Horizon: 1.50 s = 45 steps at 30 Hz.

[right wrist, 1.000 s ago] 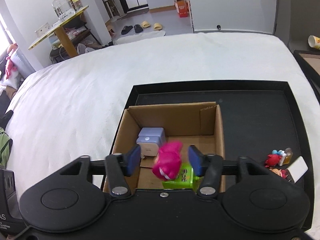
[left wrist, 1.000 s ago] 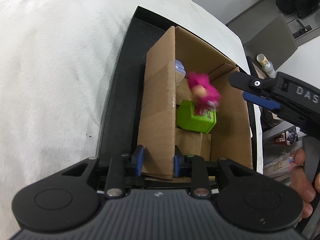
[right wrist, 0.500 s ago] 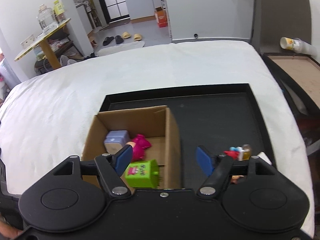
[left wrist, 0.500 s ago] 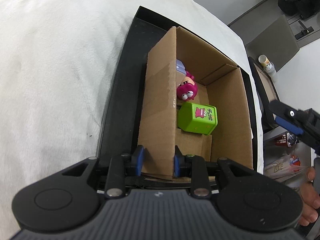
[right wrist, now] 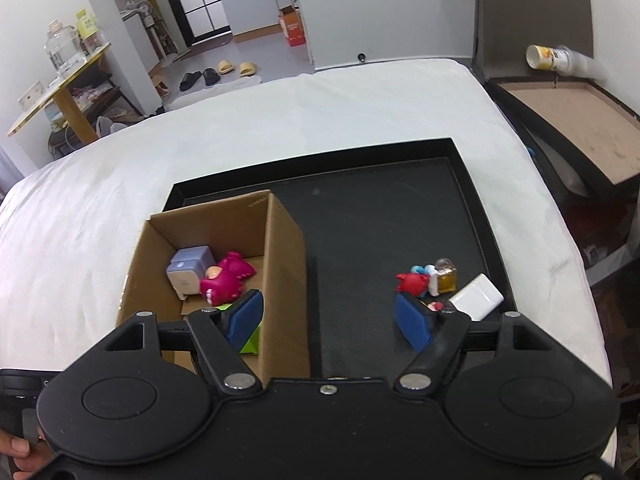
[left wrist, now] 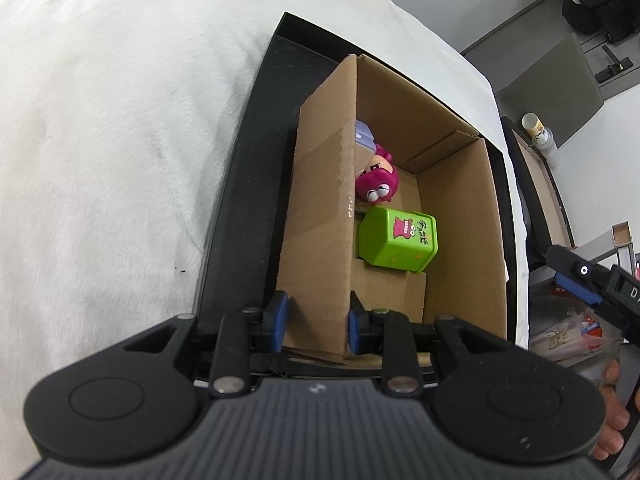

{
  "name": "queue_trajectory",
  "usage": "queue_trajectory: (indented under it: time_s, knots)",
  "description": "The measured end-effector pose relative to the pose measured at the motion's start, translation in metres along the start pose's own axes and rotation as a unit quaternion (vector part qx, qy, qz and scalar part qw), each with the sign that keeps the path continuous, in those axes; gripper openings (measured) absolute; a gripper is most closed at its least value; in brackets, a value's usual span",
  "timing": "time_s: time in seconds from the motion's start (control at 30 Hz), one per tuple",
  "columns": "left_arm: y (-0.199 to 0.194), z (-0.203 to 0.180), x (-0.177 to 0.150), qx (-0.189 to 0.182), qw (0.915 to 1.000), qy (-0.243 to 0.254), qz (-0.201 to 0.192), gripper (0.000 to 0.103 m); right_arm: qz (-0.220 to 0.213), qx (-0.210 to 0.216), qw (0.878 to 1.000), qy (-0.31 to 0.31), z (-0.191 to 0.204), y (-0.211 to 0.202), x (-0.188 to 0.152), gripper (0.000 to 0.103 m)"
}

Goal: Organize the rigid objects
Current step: 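Move the right gripper to the chibi doll figure, then close the right gripper on the chibi doll figure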

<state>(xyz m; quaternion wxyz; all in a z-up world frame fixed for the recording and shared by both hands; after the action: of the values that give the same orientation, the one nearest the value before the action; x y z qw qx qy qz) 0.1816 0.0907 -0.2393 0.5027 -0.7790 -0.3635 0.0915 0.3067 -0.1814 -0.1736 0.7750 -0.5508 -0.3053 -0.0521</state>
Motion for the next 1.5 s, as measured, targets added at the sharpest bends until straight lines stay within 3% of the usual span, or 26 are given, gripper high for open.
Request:
queue_trajectory:
  time_s: [0.23, 0.57, 0.73, 0.93, 1.2, 1.5]
  knots:
    - [0.000, 0.000, 0.000, 0.001, 1.0000, 0.001, -0.002, 0.028, 0.008, -0.025, 1.000, 0.003, -0.025, 0.013, -0.011, 0.072]
    - [0.001, 0.000, -0.001, 0.002, 1.0000, -0.001, -0.003, 0.029, 0.034, -0.027, 0.999, 0.029, -0.044, 0.044, -0.031, 0.072]
    - [0.002, 0.000, -0.001, 0.001, 1.0000, -0.004, -0.003, 0.029, 0.031, -0.026, 0.999, 0.012, -0.047, 0.058, -0.031, 0.071]
    - [0.002, 0.001, -0.001, 0.000, 1.0000, -0.002, -0.003, 0.029, 0.042, -0.033, 0.998, -0.028, -0.051, 0.073, -0.031, 0.060]
    - [0.003, 0.003, 0.000, -0.005, 1.0000, 0.000, -0.001, 0.029, 0.044, -0.055, 0.995, -0.074, -0.047, 0.085, -0.027, 0.060]
    - [0.002, 0.003, -0.001, -0.007, 1.0000, 0.003, -0.002, 0.030, 0.055, -0.072, 0.993, -0.080, -0.051, 0.100, -0.022, 0.059]
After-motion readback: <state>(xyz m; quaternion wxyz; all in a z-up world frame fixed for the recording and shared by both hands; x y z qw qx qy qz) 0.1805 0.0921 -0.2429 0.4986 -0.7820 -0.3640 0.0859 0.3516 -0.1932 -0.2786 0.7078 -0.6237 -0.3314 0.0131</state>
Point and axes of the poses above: each gripper's, at about its wrist camera, not at the fingertips, and y roughly the way its jaws point, z to its left, x to its top, the point moved 2 cm from there along y, roughly the way its jaws point, and after that the axes turned 1 degree about z, right-handed, at the moved point
